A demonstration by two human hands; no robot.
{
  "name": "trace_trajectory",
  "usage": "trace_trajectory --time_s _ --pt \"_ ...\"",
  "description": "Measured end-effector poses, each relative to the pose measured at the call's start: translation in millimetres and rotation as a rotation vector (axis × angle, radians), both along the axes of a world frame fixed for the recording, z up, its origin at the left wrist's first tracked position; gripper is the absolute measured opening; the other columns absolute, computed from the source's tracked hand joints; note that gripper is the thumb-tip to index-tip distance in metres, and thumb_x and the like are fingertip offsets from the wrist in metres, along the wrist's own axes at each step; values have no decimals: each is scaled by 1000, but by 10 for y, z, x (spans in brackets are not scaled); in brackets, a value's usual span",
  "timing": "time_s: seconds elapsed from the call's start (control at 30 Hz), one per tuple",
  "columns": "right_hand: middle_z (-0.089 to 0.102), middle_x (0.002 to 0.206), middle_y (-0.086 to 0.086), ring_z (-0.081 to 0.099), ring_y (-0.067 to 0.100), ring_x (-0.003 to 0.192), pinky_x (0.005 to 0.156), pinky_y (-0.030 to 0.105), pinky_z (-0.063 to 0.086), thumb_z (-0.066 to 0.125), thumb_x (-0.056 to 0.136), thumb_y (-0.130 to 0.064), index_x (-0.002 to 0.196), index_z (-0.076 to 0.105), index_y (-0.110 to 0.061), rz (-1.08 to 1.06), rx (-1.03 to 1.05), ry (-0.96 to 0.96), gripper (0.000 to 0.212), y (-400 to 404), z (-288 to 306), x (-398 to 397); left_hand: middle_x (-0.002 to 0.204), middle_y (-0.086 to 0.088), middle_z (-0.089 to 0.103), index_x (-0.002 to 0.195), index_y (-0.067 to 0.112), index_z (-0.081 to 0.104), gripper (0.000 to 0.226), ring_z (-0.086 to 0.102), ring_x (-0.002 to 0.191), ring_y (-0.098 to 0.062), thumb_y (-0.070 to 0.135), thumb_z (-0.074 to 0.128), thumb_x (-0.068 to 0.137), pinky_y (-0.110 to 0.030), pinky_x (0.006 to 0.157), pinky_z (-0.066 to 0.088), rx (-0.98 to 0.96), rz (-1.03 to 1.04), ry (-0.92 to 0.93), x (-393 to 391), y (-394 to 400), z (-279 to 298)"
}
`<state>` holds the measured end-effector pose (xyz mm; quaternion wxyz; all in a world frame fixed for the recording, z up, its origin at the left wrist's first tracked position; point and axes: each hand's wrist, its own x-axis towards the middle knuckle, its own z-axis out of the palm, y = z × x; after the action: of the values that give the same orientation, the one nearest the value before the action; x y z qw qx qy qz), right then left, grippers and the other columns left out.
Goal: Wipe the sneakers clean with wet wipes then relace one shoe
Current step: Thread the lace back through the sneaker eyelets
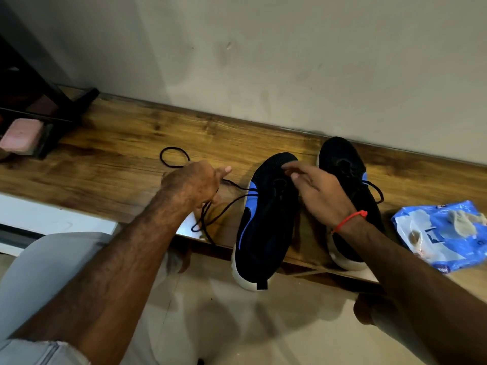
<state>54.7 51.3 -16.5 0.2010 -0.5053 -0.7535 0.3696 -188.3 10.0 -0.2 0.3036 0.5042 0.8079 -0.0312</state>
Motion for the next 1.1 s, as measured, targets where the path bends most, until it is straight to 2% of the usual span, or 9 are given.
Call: trace_trajectory --time_s 0.13,0.2,0.33,0.53,0.67,0.77,0.9,1.03,1.1 --pt "65 92 2 64 13 82 74 23 55 47 96 -1 109 58 -21 -158 -1 64 27 15 77 52 114 -4 64 121 24 59 31 63 104 -28 46 56 99 -45 92 50 176 -66 278 175 -76 -99" --pt "63 89 6 59 13 71 63 22 51 56 93 -9 109 52 -23 -78 -58 -15 22 -21 75 62 134 -2 54 135 32 48 41 55 120 -28 31 62 96 -50 100 44 259 -186 234 309 -105 -172" --pt "53 89 -1 53 12 75 62 27 43 71 85 -40 112 43 -28 130 -169 -181 40 -130 -22 27 153 0 34 140 36 43 50 36 136 -30 28 62 95 -53 109 27 301 -331 192 484 -53 -351" --pt "51 94 -5 50 10 74 63 21 36 70 82 -32 107 42 -27 165 -26 -232 37 -186 -42 54 140 3 46 120 30 51 20 38 126 -29 26 49 101 -55 102 31 329 -281 274 484 3 -402" --pt "56 92 -3 54 9 75 61 17 37 72 81 -32 105 44 -26 101 -95 -210 38 -164 -38 84 132 4 58 119 27 45 20 39 125 -27 24 44 100 -57 105 26 230 -263 137 450 -22 -386" --pt "59 91 -1 57 11 76 59 18 39 72 81 -33 105 45 -25 64 -137 -197 37 -168 -29 87 135 4 56 116 32 40 29 39 126 -26 30 56 92 -57 109 24 152 -216 0 403 -11 -362" --pt "57 87 -3 54 9 73 57 17 37 72 82 -34 105 46 -25 44 -165 -215 35 -173 -8 77 134 2 51 114 32 56 22 35 132 -28 40 60 94 -56 108 25 117 -270 149 406 -31 -361" --pt "56 86 -2 54 9 73 59 20 40 71 85 -37 108 47 -24 37 -208 -208 36 -163 7 82 115 5 63 99 34 61 2 45 123 -25 32 59 98 -57 110 24 244 -151 128 309 -3 -228" --pt "55 89 -3 55 11 78 65 24 45 69 87 -42 113 48 -26 41 -180 -216 38 -161 -10 86 105 10 66 98 34 60 3 55 111 -17 31 60 99 -48 107 31 418 -107 15 218 50 -126"
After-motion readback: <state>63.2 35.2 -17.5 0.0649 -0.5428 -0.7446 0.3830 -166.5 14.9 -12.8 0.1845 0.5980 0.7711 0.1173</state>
